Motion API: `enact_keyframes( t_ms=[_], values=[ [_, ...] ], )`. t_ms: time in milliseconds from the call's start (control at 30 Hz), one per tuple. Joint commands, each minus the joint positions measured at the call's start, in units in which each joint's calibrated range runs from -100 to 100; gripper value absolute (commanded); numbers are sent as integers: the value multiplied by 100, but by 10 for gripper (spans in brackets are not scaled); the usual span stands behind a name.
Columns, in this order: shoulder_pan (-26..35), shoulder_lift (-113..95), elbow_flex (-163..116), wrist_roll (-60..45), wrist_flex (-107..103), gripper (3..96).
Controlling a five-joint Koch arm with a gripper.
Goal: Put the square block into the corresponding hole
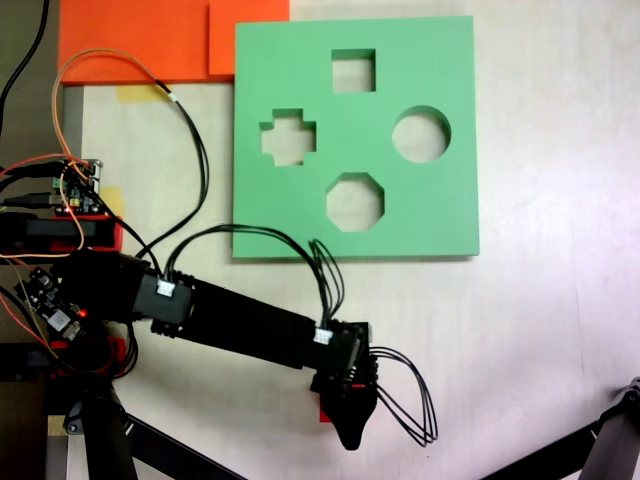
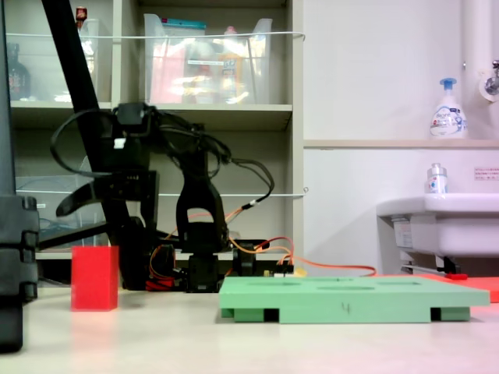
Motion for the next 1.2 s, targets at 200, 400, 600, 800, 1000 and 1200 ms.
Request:
enact_keyframes(
  t_ms=[200, 400, 600, 800, 1000, 1200],
  values=[
    [-122, 868, 73, -288, -225, 893],
    [-122, 784, -625, -308, -138, 889],
    [-127, 379, -1054, -371, 372, 883],
    [-137, 239, -1044, -386, 545, 837],
    [-156, -40, -1113, -400, 690, 604],
    [-239, -194, -1303, -498, 690, 432]
  ],
)
